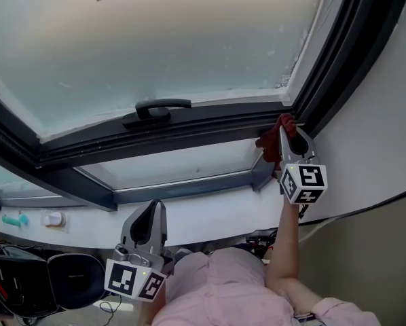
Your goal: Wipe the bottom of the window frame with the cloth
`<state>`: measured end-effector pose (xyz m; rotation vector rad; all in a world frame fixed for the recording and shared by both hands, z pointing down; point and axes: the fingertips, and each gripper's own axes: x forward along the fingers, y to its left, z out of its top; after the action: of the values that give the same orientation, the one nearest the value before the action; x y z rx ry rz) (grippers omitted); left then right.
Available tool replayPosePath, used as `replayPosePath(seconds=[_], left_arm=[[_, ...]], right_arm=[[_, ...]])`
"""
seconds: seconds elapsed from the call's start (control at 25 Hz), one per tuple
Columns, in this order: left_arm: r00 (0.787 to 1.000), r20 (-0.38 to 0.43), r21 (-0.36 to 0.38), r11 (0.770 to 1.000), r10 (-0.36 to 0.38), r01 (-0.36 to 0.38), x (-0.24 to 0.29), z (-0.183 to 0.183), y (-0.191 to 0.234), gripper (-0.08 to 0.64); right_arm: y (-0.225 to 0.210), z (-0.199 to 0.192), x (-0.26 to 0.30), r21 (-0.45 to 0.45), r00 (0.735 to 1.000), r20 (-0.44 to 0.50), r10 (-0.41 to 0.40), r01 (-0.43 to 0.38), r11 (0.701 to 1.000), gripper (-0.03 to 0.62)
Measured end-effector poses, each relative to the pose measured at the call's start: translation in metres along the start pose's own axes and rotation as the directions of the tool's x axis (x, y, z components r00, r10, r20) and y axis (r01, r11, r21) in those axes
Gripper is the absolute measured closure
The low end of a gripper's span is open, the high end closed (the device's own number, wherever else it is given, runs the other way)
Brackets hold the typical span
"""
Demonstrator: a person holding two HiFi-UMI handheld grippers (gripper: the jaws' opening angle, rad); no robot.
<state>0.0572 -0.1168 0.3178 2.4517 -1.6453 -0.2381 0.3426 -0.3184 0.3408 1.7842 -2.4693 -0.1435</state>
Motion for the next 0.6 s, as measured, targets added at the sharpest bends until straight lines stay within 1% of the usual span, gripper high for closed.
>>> replayPosePath(seconds=[0.12, 0.44, 0.48, 0.6], left_arm=[[1.000, 0.001, -0.001, 1.000, 0.000, 0.000, 0.003, -0.002, -0.001, 0.560], [1.000, 0.001, -0.014, 1.000, -0.017, 0.017, 0.010, -0.001, -0.006, 0.560], [1.000, 0.000, -0.016, 1.000, -0.018, 0.018, 0.010, -0.001, -0.006, 0.560], [1.000, -0.002, -0.015, 1.000, -0.019, 0.019, 0.010, 0.000, -0.005, 0.560]], right_arm=[[-0.007, -0.001, -0.001, 0.004, 1.000, -0.001, -0.020, 0.020, 1.000, 0.535], [-0.007, -0.001, 0.000, 0.005, 1.000, 0.003, -0.005, 0.005, 1.000, 0.534], [-0.009, -0.002, -0.001, 0.002, 1.000, -0.002, -0.015, 0.015, 1.000, 0.534], [-0.024, -0.004, -0.003, -0.021, 0.996, -0.023, -0.081, 0.081, 0.997, 0.534]])
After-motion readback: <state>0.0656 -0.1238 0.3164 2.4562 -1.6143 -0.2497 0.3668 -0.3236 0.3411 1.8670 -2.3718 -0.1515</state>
